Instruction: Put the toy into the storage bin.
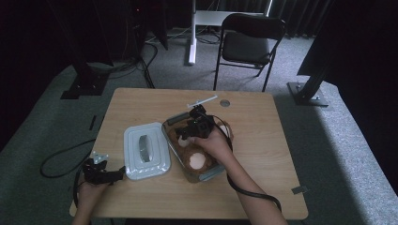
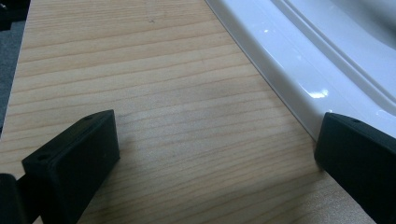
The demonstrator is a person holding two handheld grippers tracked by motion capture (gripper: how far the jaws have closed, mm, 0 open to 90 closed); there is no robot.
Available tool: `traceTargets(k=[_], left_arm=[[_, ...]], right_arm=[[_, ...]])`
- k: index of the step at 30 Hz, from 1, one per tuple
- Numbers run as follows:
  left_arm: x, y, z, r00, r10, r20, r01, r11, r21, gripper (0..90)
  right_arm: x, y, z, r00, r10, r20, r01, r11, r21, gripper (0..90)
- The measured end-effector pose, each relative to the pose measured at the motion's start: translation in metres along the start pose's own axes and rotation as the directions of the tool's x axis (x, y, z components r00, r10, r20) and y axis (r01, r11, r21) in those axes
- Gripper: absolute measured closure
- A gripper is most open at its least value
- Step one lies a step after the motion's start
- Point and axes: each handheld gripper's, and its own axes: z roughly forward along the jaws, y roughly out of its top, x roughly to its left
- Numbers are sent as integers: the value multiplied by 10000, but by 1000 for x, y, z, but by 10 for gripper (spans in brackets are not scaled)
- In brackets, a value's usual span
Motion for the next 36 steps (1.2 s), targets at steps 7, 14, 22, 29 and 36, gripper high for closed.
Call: traceTargets(k=[7,14,22,29,36], left_arm=[[0,0,0,10000,6,2,-6,10000,12,5],[0,0,0,10000,3,5,-3,10000,21,6],[0,0,0,10000,-14,7,14,10000,20,5],[0,0,0,10000,3,9,-3,10000,38,5],[0,0,0,10000,3,4,-3,10000,20,6]], right_arm=[[7,-7,-35,9993,-265,-258,247,9974,-676,330],[6,-19,-74,9989,-455,-146,430,9888,-1430,330],[-13,-53,-104,9998,-128,177,158,9827,-1847,433],[-31,-76,-110,9988,418,248,-377,9880,-1495,572],[-40,-85,-92,9969,507,603,-444,9937,-1027,732]])
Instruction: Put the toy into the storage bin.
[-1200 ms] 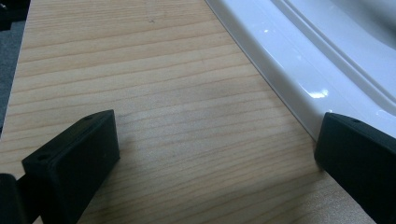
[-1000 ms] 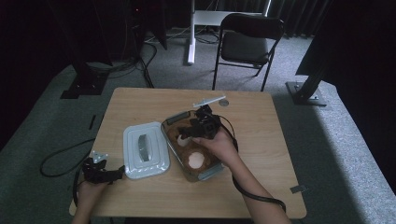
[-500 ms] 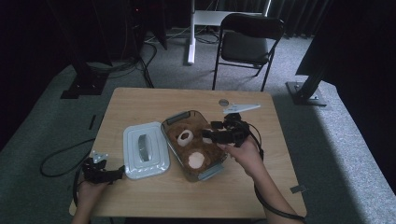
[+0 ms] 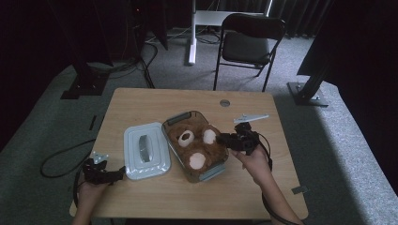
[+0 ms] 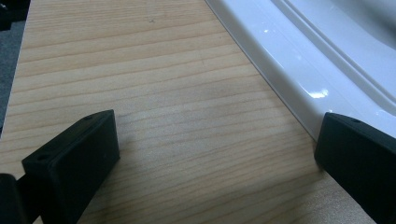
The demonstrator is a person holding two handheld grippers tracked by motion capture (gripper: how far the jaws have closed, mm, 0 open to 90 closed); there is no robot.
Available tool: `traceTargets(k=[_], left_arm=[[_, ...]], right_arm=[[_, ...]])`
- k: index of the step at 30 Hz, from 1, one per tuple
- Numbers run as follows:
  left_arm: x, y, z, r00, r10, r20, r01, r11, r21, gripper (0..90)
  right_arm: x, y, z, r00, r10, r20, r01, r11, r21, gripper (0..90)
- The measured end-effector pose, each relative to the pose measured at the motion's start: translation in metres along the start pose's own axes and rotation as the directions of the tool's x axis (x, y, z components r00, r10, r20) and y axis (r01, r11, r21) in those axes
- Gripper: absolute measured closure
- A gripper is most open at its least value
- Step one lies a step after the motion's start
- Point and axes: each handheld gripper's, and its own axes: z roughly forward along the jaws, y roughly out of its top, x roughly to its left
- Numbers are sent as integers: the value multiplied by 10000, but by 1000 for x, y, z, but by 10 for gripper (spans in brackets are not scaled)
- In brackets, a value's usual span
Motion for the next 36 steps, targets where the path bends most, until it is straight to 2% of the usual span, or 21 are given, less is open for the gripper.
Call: traceTargets(k=[7,12,13,15,17,18,19,22,25,28,29,30,33,36], left_arm=[[0,0,0,10000,14,-11,-14,10000,-19,6],[0,0,0,10000,-9,-5,9,10000,-15,5],[0,0,0,10000,-9,-5,9,10000,-15,5],[0,0,0,10000,-2,1,2,10000,-2,6],[0,0,0,10000,1,0,-1,10000,-1,5],[0,0,0,10000,5,0,-5,10000,3,6],[0,0,0,10000,0,1,0,10000,-2,6],[0,0,0,10000,4,2,-4,10000,0,5],[0,0,0,10000,2,3,-2,10000,-1,5],[0,0,0,10000,2,5,-2,10000,-3,6],[0,0,0,10000,-2,4,2,10000,-5,6],[0,0,0,10000,-7,5,7,10000,-10,5],[0,0,0,10000,8,-5,-8,10000,-17,5],[0,0,0,10000,20,2,-20,10000,-2,5]], right_arm=[[-6,1,33,9999,39,111,-47,9975,708,787],[-13,5,55,9997,-250,74,235,9866,1617,823],[-13,5,55,9997,-250,74,235,9866,1617,823],[-17,7,64,9994,-331,-49,334,9776,2079,842],[-15,8,72,9986,-513,90,476,9694,2409,862],[-13,8,75,9969,-753,204,674,9628,2616,872],[-9,7,79,9915,-1219,460,1039,9527,2856,873],[-5,7,86,9827,-1687,764,1364,9382,3181,877],[-2,7,86,9798,-1802,863,1444,9374,3170,877],[-1,8,84,9811,-1751,818,1428,9420,3037,867],[-2,8,81,9826,-1637,873,1331,9500,2824,860],[-3,8,79,9847,-1542,810,1270,9538,2723,855],[-8,7,68,9953,-931,266,853,9732,2136,817],[-7,11,51,9976,-676,177,643,9869,1480,739]])
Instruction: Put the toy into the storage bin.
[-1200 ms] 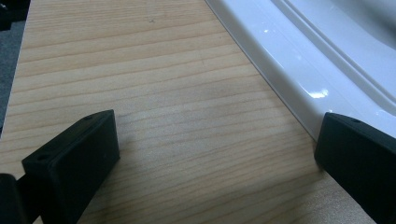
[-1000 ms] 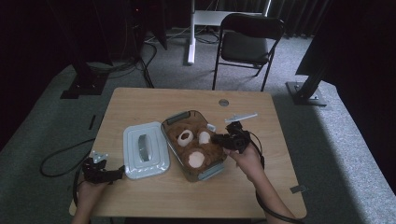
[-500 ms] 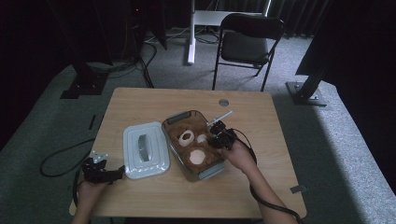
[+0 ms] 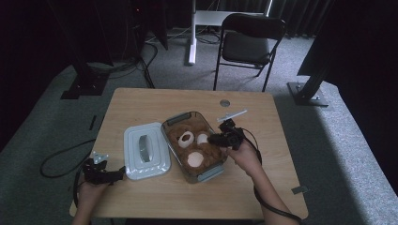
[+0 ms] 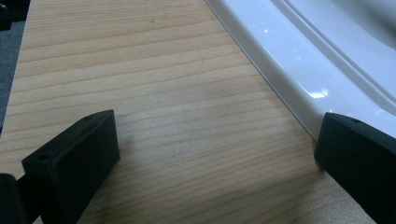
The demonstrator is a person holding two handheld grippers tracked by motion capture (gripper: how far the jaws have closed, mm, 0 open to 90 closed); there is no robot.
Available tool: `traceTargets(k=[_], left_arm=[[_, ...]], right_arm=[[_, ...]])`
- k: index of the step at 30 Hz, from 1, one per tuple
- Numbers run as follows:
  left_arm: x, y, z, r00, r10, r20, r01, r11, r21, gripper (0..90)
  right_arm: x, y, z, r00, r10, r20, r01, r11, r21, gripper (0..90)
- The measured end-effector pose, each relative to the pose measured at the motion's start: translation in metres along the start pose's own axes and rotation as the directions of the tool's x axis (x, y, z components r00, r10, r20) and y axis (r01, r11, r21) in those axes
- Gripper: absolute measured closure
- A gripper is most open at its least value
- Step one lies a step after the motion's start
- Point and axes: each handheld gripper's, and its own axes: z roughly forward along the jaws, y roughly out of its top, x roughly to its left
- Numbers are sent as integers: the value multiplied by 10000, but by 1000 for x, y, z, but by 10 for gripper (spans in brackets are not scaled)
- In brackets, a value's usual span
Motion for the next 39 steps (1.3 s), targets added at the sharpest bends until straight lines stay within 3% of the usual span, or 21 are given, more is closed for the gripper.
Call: traceTargets(k=[4,7,11,16,18,24,28,30,34,37,39], left_arm=[[0,0,0,10000,-14,-4,14,10000,-12,5],[0,0,0,10000,-21,-1,21,10000,-15,5],[0,0,0,10000,-19,5,19,10000,17,5],[0,0,0,10000,-19,3,19,10000,2,5],[0,0,0,10000,-20,4,20,10000,0,5],[0,0,0,10000,-14,8,14,10000,19,6],[0,0,0,10000,-12,11,12,10000,34,5],[0,0,0,10000,-18,9,18,10000,19,5],[0,0,0,10000,-5,0,5,10000,17,5],[0,0,0,10000,-20,-2,20,10000,-14,5],[0,0,0,10000,-18,-1,18,10000,-13,5]], right_arm=[[2,2,-24,9991,205,-380,-235,9966,-795,620],[12,1,-45,9957,211,-899,-351,9871,-1564,510],[31,-5,-64,9910,-222,-1321,-60,9778,-2093,520],[54,-19,-71,9761,-853,-1997,399,9744,-2211,627],[60,-24,-68,9682,-1009,-2288,525,9766,-2085,633],[72,-32,-43,9587,-1340,-2507,1021,9854,-1361,713],[75,-33,-22,9586,-1450,-2449,1307,9887,-738,810],[75,-31,-10,9608,-1582,-2275,1535,9874,-386,818],[67,-18,7,9602,-1397,-2417,1479,9889,161,834],[63,-9,20,9593,-1545,-2363,1756,9819,712,859],[66,-5,28,9555,-1959,-2204,2241,9683,1107,873]])
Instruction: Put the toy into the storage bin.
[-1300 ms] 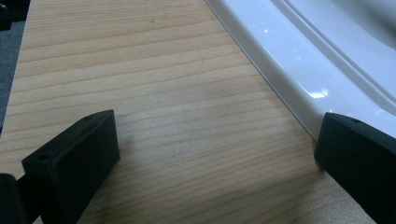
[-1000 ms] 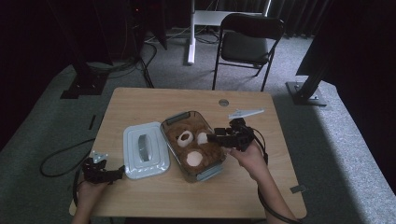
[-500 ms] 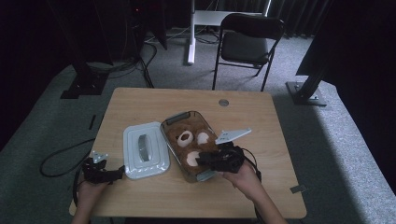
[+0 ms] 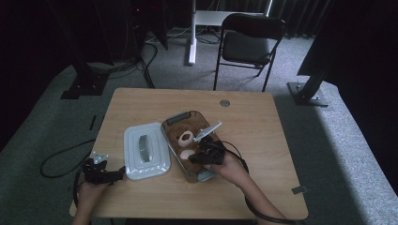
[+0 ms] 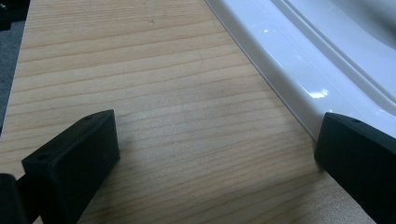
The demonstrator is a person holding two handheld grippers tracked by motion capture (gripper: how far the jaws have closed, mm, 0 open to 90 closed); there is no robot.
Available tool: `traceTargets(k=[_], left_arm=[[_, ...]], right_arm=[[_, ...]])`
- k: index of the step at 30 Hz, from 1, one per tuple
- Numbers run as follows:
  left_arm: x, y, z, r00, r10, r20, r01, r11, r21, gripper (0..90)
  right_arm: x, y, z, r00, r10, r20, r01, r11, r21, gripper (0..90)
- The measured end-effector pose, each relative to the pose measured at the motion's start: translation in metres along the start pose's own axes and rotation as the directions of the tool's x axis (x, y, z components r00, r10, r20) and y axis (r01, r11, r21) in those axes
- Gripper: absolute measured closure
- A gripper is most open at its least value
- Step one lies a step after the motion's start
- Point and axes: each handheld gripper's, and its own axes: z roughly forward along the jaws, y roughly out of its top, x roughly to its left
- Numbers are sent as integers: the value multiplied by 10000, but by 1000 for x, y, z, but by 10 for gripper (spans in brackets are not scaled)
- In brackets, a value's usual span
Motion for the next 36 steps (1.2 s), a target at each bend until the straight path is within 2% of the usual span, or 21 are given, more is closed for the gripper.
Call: traceTargets(k=[3,4,5,7,8,11,14,15,18,20,22,23,24,25,27,30,32,33,34,36], left_arm=[[0,0,0,10000,-2,0,2,10000,-1,5],[0,0,0,10000,-2,0,2,10000,-1,5],[0,0,0,10000,1,-2,-1,10000,-2,5],[0,0,0,10000,5,-1,-5,10000,-2,6],[0,0,0,10000,2,4,-2,10000,-4,6],[0,0,0,10000,16,17,-16,10000,-1,5],[0,0,0,10000,18,26,-18,10000,-6,5],[0,0,0,10000,22,26,-22,10000,0,5],[0,0,0,10000,16,25,-16,10000,-4,5],[0,0,0,10000,-3,33,3,10000,1,5],[0,0,0,10000,9,33,-9,10000,18,5],[0,0,0,10000,14,32,-14,10000,24,5],[0,0,0,10000,18,33,-18,10000,27,6],[0,0,0,10000,21,35,-21,10000,30,6],[0,0,0,10000,21,29,-21,10000,13,6],[0,0,0,10000,14,26,-14,10000,-7,5],[0,0,0,10000,17,26,-17,10000,-4,5],[0,0,0,10000,15,23,-15,10000,-6,5],[0,0,0,10000,14,26,-14,10000,-5,6],[0,0,0,10000,20,28,-20,10000,9,5]], right_arm=[[2,10,10,9985,-500,213,476,9936,1029,884],[2,10,10,9985,-500,213,476,9936,1029,884],[2,14,13,9979,-614,207,582,9897,1308,887],[5,18,29,9959,-864,264,782,9708,2268,892],[5,17,35,9954,-939,169,864,9624,2575,895],[8,19,35,9947,-1020,160,945,9618,2568,891],[5,15,31,9975,-701,-7,687,9744,2139,884],[2,14,26,9988,-408,-286,452,9832,1767,880],[0,11,12,9969,-171,-774,254,9939,1072,843],[1,12,0,9966,-137,-810,188,9979,623,802],[0,12,-14,9980,-69,-632,71,10000,21,767],[-1,12,-21,9990,-16,-443,6,9998,-223,717],[-4,12,-30,9999,134,-41,-136,9983,-565,674],[-5,11,-35,9997,226,100,-218,9969,-755,671],[-14,8,-47,9981,504,353,-460,9922,-1159,564],[-24,3,-60,9932,962,656,-848,9835,-1597,474],[-30,0,-68,9880,1270,875,-1078,9744,-1971,464],[-33,-3,-72,9819,1418,1257,-1133,9711,-2100,466],[-35,-4,-74,9792,1479,1391,-1159,9698,-2148,478],[-38,-8,-78,9722,1694,1616,-1285,9630,-2368,573]])
